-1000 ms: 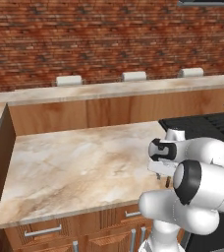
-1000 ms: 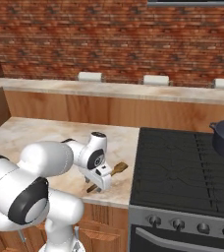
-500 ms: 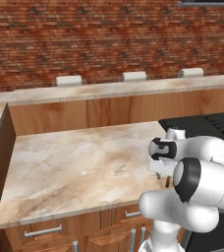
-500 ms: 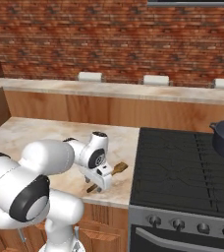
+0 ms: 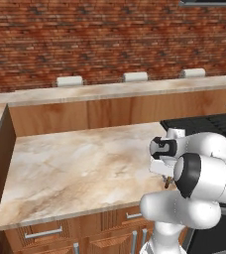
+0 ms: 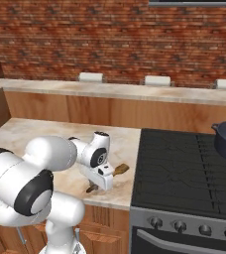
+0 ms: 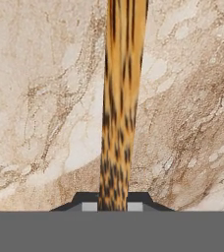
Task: Put the lime and broccoli in the pot. Retrieve the spatula and lightly stir the vegetables in the pot.
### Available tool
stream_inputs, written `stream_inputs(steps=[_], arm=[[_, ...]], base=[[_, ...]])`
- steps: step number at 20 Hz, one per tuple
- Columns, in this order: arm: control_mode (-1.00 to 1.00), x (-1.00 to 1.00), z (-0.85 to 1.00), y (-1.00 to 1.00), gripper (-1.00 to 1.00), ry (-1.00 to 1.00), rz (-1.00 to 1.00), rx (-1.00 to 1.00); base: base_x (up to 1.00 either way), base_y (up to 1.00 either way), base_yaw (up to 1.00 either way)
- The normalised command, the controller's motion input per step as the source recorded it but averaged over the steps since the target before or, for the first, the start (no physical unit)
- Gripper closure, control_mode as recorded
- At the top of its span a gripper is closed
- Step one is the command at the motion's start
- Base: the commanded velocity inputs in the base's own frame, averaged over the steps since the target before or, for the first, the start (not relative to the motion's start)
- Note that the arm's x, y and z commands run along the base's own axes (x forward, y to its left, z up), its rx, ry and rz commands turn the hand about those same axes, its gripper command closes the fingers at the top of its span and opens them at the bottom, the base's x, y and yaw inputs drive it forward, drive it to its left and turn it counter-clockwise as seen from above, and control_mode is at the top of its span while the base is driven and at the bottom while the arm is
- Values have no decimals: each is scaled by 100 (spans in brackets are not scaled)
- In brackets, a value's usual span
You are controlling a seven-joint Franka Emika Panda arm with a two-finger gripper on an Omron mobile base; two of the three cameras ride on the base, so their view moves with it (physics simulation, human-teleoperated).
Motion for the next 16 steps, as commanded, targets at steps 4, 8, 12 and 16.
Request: stream_inputs(steps=[4, 8, 12, 16], arm=[[-100, 0, -3, 0, 100, 5, 0, 0], [-100, 0, -3, 0, 100, 4, 0, 0], [-100, -3, -37, 0, 100, -6, 0, 0], [-100, -22, -42, 0, 100, -30, 0, 0]], base=[[0, 0, 0], [0, 0, 0], [0, 0, 0], [0, 0, 0]])
